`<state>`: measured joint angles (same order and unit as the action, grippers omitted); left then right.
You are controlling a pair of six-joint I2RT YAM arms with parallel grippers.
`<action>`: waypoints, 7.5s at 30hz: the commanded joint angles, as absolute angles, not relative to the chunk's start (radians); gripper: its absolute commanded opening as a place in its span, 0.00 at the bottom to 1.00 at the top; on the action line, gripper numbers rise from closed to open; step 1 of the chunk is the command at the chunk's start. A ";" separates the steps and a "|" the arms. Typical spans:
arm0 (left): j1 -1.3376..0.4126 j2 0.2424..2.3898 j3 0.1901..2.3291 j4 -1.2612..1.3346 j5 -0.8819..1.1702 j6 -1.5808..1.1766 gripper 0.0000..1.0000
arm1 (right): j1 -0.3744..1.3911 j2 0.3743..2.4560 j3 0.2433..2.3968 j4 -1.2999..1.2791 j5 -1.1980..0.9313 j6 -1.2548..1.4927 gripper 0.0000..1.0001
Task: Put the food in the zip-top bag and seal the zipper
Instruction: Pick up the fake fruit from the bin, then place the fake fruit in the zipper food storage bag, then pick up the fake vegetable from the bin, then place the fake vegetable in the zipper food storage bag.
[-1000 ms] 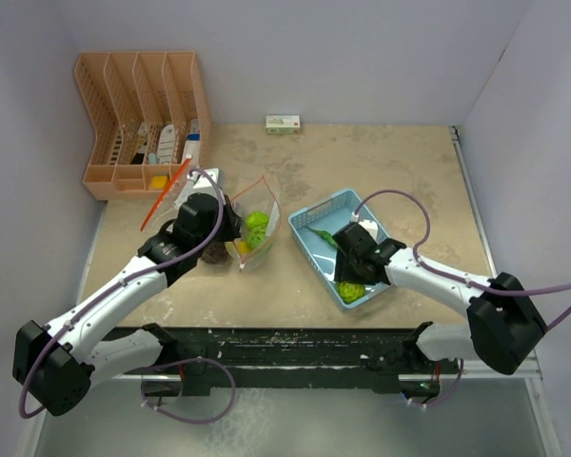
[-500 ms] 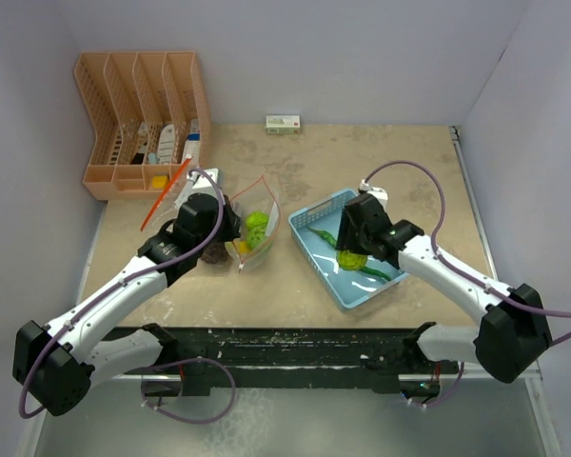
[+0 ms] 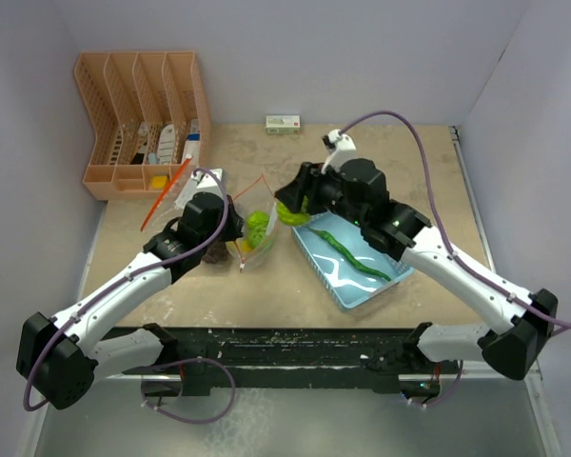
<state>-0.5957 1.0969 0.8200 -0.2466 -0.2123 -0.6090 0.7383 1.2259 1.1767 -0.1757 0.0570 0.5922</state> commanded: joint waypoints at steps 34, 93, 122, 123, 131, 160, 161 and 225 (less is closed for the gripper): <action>-0.594 1.089 0.873 -0.216 -0.209 -0.595 0.00 | 0.836 1.288 1.280 -0.098 0.271 0.552 0.88; -0.593 1.052 0.871 -0.269 -0.227 -0.585 0.00 | 0.581 1.167 1.061 -0.228 0.184 0.392 0.00; -0.594 1.103 0.922 -0.252 -0.146 -0.617 0.00 | 0.765 1.429 0.937 1.422 -0.178 0.746 0.00; -0.593 1.102 0.921 -0.252 -0.144 -0.616 0.00 | 0.775 1.445 0.932 1.433 -0.176 0.751 0.00; -0.593 1.085 0.941 -0.262 -0.113 -0.622 0.00 | 0.851 1.485 0.877 1.422 -0.057 0.556 0.00; -0.593 1.089 0.951 -0.249 -0.119 -0.630 0.00 | 0.866 1.477 0.739 1.448 -0.123 0.830 0.00; -0.592 1.086 0.950 -0.247 -0.119 -0.633 0.00 | 0.870 1.494 0.727 1.472 -0.124 0.841 0.00; -0.578 0.966 0.717 0.038 0.235 -0.987 0.00 | 1.037 1.678 0.682 1.828 0.483 0.384 0.00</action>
